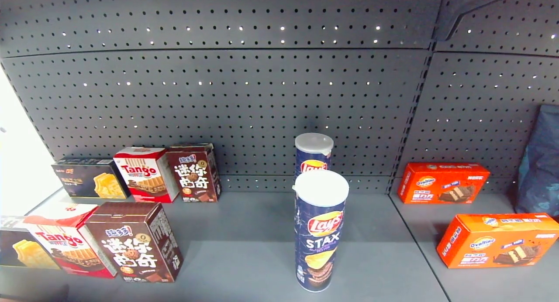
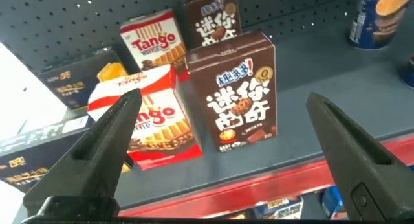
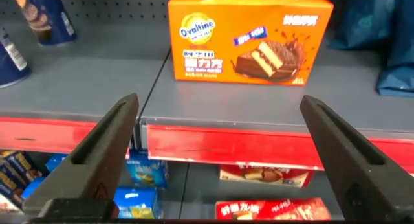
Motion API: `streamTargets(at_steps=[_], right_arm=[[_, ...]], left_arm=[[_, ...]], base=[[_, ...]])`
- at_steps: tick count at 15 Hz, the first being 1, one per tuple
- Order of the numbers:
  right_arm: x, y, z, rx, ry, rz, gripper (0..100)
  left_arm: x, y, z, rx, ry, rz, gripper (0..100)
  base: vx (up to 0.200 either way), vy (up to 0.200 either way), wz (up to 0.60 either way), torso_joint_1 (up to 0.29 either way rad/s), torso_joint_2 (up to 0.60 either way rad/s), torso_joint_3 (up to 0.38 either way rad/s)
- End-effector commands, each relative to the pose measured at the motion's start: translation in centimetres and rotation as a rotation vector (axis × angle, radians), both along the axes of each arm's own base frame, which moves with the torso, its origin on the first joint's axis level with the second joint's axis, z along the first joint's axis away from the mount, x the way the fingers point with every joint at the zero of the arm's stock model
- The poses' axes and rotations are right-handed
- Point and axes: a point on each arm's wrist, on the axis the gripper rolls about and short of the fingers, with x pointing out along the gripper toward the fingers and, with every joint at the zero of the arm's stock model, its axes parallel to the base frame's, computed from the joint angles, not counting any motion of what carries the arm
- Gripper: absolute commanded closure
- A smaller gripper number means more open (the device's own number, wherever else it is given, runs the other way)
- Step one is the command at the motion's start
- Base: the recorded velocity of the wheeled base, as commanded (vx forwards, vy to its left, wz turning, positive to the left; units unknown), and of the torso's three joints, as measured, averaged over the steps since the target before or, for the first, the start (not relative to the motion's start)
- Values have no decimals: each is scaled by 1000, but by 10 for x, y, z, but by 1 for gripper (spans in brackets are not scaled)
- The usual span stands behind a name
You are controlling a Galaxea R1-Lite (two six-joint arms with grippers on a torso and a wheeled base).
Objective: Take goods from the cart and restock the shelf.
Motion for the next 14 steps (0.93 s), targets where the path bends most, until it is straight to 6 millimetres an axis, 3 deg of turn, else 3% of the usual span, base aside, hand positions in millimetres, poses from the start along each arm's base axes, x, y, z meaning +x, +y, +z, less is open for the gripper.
streamTargets(at_steps=[1, 7, 8, 10, 11, 12, 14], right_arm=[[-1, 0, 0, 0, -18, 1, 0], [-1, 0, 0, 0, -18, 1, 0], [-1, 0, 0, 0, -18, 1, 0], [-1, 0, 0, 0, -18, 1, 0], [-1, 0, 0, 0, -18, 1, 0], [-1, 0, 0, 0, -18, 2, 0], [-1, 0, 0, 0, -18, 1, 0]], left_arm=[[-3, 0, -5, 0, 1, -23, 0], [0, -3, -9, 39, 33, -103, 0], [-8, 2, -42, 71, 118, -80, 0], [-32, 12, -81, 59, 40, -76, 0], [-33, 13, -82, 58, 33, -74, 0], [-48, 17, -77, 23, -54, 3, 0], [-54, 17, -77, -4, -17, 72, 0]], base=[[0, 0, 0, 0, 0, 0], [0, 0, 0, 0, 0, 0], [0, 0, 0, 0, 0, 0], [0, 0, 0, 0, 0, 0], [0, 0, 0, 0, 0, 0], [0, 0, 0, 0, 0, 0], [0, 0, 0, 0, 0, 0]])
